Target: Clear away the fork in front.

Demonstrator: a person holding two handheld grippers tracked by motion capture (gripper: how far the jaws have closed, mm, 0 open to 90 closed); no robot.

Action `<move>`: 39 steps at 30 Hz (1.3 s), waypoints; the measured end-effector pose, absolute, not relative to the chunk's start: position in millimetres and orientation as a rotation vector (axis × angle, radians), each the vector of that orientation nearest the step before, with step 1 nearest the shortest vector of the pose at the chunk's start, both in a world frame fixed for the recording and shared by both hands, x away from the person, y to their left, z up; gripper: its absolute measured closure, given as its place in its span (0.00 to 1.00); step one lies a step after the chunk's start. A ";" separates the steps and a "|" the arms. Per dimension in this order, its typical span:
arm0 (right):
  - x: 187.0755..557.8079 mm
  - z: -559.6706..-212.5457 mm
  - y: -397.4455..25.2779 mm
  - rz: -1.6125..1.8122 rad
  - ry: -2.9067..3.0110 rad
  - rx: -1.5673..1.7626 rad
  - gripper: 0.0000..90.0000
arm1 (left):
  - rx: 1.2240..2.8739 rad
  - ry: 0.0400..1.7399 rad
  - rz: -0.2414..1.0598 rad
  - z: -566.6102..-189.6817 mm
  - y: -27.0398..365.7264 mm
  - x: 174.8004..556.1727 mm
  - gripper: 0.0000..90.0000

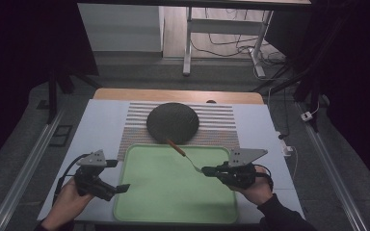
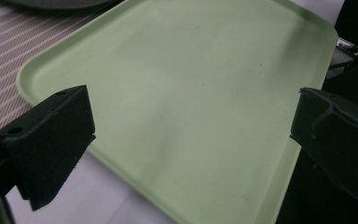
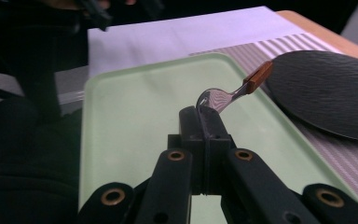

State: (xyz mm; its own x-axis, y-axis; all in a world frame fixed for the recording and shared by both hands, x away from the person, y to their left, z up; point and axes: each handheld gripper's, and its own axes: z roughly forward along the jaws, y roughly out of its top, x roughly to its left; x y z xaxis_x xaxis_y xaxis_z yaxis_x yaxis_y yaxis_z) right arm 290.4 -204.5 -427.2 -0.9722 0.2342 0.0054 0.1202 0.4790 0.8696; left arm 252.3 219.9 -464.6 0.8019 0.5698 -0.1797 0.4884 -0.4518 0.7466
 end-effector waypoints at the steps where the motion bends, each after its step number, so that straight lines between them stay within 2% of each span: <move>1: 289.5 -427.6 -203.4 1.517 2.611 0.303 1.00 | 2.138 0.767 0.126 -463.8 216.8 254.8 0.00; 17: 278.1 -428.1 -184.3 1.602 2.759 0.111 1.00 | 2.262 0.501 0.088 -461.0 165.7 291.8 0.00; 21: 276.2 -428.5 -179.9 1.623 2.785 0.076 1.00 | 2.320 0.417 0.096 -462.5 153.1 294.1 0.04; 25: 274.5 -428.5 -174.6 1.632 2.810 0.034 1.00 | 2.362 0.340 0.097 -464.2 144.3 294.6 0.12; 27: 273.9 -428.3 -172.1 1.633 2.826 -0.002 1.00 | 2.374 0.309 0.098 -464.8 141.2 293.8 0.19; 28: 273.1 -427.7 -170.0 1.626 2.842 -0.034 1.00 | 2.380 0.294 0.102 -464.9 140.1 293.3 0.27; 29: 273.1 -427.7 -170.0 1.626 2.842 -0.034 1.00 | 2.385 0.273 0.101 -464.8 139.1 292.8 0.27; 30: 272.7 -427.3 -169.0 1.626 2.846 -0.049 1.00 | 2.397 0.247 0.108 -464.1 138.5 292.4 0.31; 31: 272.4 -426.6 -167.4 1.625 2.853 -0.072 1.00 | 2.401 0.228 0.113 -463.7 137.8 291.7 0.39; 32: 272.4 -426.6 -167.4 1.625 2.853 -0.072 1.00 | 2.407 0.202 0.108 -463.2 137.2 291.3 0.39; 33: 272.5 -425.8 -166.5 1.614 2.865 -0.102 1.00 | 2.411 0.179 0.113 -462.9 136.4 290.3 0.44; 34: 272.5 -425.8 -166.5 1.614 2.865 -0.102 1.00 | 2.415 0.162 0.119 -462.7 135.5 289.3 0.44; 35: 272.7 -425.7 -165.7 1.608 2.875 -0.112 1.00 | 2.423 0.138 0.116 -462.4 134.7 288.6 0.50; 37: 272.9 -425.9 -165.6 1.608 2.881 -0.118 1.00 | 2.432 0.093 0.117 -462.4 132.6 286.4 0.52; 38: 273.4 -426.3 -165.3 1.598 2.898 -0.146 1.00 | 2.438 0.068 0.108 -462.7 131.4 285.4 0.58; 39: 273.4 -426.3 -165.3 1.598 2.898 -0.146 1.00 | 2.448 0.039 0.112 -462.8 130.2 284.3 0.58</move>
State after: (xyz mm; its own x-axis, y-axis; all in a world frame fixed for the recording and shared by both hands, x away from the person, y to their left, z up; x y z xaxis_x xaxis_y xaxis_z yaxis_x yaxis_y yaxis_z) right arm 273.4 -165.3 -426.3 -0.9815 -0.1591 0.1069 0.0055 0.5339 0.8455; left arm 284.3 130.2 -462.8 0.9959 0.0570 0.0709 -0.0013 -0.7703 0.6377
